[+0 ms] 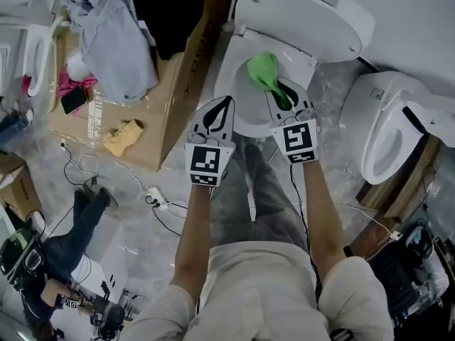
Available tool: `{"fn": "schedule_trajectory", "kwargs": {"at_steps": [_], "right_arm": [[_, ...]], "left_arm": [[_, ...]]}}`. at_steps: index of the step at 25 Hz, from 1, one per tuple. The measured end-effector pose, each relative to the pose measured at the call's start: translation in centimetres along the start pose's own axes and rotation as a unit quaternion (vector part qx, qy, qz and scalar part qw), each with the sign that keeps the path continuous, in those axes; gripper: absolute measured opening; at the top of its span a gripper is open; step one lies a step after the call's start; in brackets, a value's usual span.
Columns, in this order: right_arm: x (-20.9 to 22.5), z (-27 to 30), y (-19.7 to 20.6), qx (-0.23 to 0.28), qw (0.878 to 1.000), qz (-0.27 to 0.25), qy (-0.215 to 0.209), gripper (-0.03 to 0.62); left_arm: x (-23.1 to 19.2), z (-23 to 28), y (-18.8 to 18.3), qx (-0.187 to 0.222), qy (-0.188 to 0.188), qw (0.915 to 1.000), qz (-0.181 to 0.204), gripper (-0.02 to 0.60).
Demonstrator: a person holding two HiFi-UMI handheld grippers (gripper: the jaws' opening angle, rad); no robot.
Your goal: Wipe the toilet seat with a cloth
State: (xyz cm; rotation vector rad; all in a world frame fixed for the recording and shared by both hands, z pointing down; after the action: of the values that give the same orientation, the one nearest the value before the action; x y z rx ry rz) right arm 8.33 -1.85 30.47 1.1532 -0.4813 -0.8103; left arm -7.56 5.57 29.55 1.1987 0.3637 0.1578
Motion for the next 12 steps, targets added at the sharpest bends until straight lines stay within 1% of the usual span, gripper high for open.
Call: {"fn": "schedule_trajectory", "kwargs": {"at_steps": [6, 10, 12], "right_arm": [[1.2, -6.9, -7.4, 0.047, 0.998, 0.001, 0.041, 0.044], [1.8, -11.3, -11.9, 0.079, 0.995, -0.01, 0.059, 0.044], [1.9, -13.6, -13.9, 0.094, 0.993, -0.015, 0.068, 0.044]], "left_arm": [[3.4, -2.7, -7.2, 0.03, 0.022, 0.9986, 0.037, 0.012], [5.2, -4.6, -11.8, 0.057, 0.033, 0.9957, 0.066, 0.012], [6.2, -5.8, -13.7, 0.069, 0.034, 0.9943, 0.074, 0.012]]}}
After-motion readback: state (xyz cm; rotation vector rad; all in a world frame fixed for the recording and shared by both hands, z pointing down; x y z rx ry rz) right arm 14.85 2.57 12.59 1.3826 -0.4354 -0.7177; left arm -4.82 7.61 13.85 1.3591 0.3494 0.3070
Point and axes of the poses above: the fingertips, and each gripper's own axes: z forward along the fingers, x to its right, y out of its underside, the point moved 8 cm from there along -z, backward along the fingers, and after that the axes turned 12 degrees about x, right-handed, at the moved point
